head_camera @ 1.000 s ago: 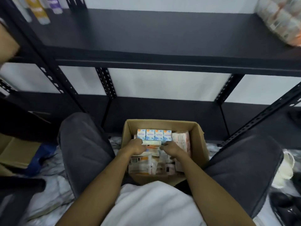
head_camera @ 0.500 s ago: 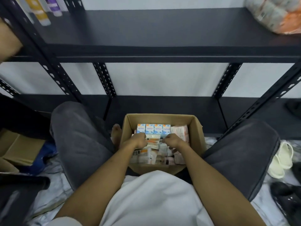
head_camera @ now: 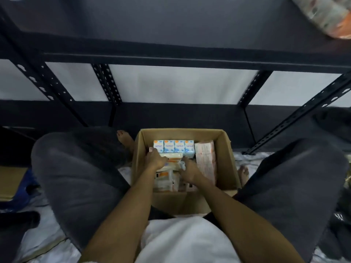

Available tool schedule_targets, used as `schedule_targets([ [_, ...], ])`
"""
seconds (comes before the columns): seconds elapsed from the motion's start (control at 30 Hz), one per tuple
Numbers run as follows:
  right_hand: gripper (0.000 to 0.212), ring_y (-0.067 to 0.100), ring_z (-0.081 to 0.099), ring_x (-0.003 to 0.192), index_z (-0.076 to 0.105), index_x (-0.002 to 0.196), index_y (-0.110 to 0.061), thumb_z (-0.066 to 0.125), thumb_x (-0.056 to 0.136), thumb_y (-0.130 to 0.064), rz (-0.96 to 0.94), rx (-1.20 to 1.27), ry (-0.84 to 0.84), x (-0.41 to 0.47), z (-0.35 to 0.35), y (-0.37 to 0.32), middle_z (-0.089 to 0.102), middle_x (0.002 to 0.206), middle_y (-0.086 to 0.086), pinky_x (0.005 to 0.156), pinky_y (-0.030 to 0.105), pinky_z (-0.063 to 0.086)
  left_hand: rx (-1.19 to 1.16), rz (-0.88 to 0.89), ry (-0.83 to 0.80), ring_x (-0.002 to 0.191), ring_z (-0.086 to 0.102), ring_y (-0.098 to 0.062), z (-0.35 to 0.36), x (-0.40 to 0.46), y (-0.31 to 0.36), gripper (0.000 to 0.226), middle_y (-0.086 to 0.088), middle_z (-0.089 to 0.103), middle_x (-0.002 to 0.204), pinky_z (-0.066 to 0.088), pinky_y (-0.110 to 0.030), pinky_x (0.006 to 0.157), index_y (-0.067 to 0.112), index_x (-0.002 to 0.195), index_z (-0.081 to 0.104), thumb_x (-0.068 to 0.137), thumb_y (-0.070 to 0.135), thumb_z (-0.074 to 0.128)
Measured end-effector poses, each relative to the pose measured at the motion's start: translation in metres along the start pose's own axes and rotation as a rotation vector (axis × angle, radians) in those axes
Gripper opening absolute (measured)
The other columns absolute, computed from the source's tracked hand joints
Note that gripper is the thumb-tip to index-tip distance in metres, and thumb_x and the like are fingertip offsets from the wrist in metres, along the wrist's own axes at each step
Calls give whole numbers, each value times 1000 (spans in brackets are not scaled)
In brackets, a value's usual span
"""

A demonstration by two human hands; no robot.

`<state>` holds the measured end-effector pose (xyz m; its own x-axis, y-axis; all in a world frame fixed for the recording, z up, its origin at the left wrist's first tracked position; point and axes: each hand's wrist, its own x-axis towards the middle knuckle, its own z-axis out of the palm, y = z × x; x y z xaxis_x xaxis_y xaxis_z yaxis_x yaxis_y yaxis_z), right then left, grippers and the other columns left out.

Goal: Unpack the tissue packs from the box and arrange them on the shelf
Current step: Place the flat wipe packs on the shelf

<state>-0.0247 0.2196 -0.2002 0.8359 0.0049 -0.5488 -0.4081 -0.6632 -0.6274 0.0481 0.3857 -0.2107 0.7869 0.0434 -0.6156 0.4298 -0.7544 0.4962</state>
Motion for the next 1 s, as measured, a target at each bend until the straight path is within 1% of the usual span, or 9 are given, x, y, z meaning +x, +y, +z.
schedule_targets([
  [0.1,57,23,63,116,58,131,-18,61,85,-50,34,102,41,21,12,24,67,126,4,97,42,53,-101,-63,9,135,48,-36,12,28,-17,88,-12,41,157,43,-44,110,18,160,22,86,35,66],
  [0.23,45,24,60,120,54,137,-14,60,95,-28,61,171,83,31,9,17,64,131,4,94,32,49,-81,-99,53,134,48,-34,24,36,-26,91,-9,42,155,43,-50,110,26,160,23,82,45,67],
  [0.3,42,19,58,117,51,138,-12,59,98,-21,82,269,77,37,7,8,60,128,-1,91,29,48,-10,-106,129,131,48,-36,23,30,-23,74,-14,44,148,44,-50,108,19,155,35,90,35,66],
  [0.4,26,13,59,91,50,127,-18,55,102,-21,211,521,133,52,14,5,56,110,-1,66,14,50,23,-71,159,118,54,-37,17,23,-20,41,-20,60,128,47,-43,100,8,134,61,99,29,58],
  [0.53,17,22,66,90,59,93,-16,68,95,-31,289,699,317,73,21,18,66,94,5,73,29,54,-32,-34,197,100,63,-35,25,20,-34,24,-17,72,95,55,-43,87,7,95,74,97,26,59],
  [0.67,25,36,70,89,55,75,-12,71,83,5,407,716,300,84,17,35,70,93,22,68,38,61,-85,-80,259,90,68,-28,30,14,-44,25,-8,71,102,60,-43,79,17,102,75,96,35,58],
  [0.77,29,39,71,91,57,70,-11,73,79,11,476,841,262,86,18,48,72,98,26,60,36,59,-132,-64,264,87,69,-27,32,12,-44,19,-9,71,101,62,-45,74,18,94,73,95,30,58],
  [0.87,21,31,70,83,65,79,-8,86,76,-10,510,990,235,81,17,54,74,97,23,62,34,57,-157,-59,262,94,68,-26,32,7,-42,14,-9,69,107,61,-43,83,26,76,66,89,21,67],
  [1.0,43,29,73,80,72,104,0,91,70,-19,635,1142,182,78,14,60,77,91,18,68,38,61,-145,-40,234,100,68,-26,30,1,-37,27,-10,70,108,58,-40,92,30,67,59,83,16,76],
])
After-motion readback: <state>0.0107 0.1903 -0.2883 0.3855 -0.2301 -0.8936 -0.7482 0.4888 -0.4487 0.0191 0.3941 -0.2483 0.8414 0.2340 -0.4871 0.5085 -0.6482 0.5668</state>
